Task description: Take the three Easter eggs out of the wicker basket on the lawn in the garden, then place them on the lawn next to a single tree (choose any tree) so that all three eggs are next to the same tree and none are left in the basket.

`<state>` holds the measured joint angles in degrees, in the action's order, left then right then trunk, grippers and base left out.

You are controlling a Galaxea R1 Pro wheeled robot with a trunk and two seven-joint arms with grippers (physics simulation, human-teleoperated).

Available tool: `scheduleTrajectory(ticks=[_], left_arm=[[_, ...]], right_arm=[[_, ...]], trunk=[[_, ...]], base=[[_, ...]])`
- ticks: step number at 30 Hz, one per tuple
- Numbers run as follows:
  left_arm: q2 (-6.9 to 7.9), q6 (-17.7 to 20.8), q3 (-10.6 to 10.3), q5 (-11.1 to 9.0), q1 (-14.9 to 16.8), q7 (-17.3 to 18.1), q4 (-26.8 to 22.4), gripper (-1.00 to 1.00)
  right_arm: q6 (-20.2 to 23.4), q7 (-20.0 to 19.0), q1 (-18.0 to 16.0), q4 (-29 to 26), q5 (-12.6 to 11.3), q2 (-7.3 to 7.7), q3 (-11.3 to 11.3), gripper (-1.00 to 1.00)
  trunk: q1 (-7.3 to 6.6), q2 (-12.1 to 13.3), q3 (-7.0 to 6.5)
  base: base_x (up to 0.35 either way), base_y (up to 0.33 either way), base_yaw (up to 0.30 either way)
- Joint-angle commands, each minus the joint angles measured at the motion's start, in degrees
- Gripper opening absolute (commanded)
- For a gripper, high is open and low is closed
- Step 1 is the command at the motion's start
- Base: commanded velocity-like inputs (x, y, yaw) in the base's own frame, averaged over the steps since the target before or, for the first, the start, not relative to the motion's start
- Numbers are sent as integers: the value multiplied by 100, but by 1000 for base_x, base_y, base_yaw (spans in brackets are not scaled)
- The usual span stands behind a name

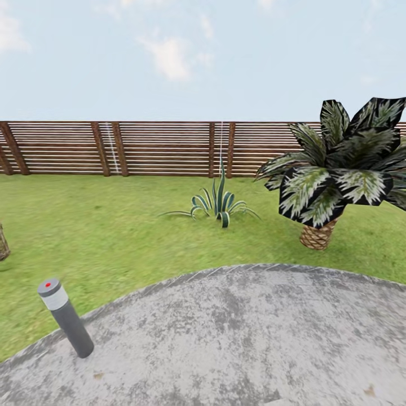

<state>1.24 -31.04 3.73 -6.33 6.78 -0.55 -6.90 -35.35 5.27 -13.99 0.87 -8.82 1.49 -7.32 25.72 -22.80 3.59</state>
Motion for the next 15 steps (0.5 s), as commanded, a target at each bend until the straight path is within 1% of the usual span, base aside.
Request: scheduleTrajectory(ticks=[1,15], left_arm=[[-1,-17,23,-8,3,11,5,100],[0,-16,23,-8,3,11,5,100]], right_arm=[[-25,-8,-7,9,6,0,-32,100],[-25,-8,-7,9,4,0,-32,100]], trunk=[[7,-12,12],[7,-12,12]], base=[[332,0,0],[332,0,0]])
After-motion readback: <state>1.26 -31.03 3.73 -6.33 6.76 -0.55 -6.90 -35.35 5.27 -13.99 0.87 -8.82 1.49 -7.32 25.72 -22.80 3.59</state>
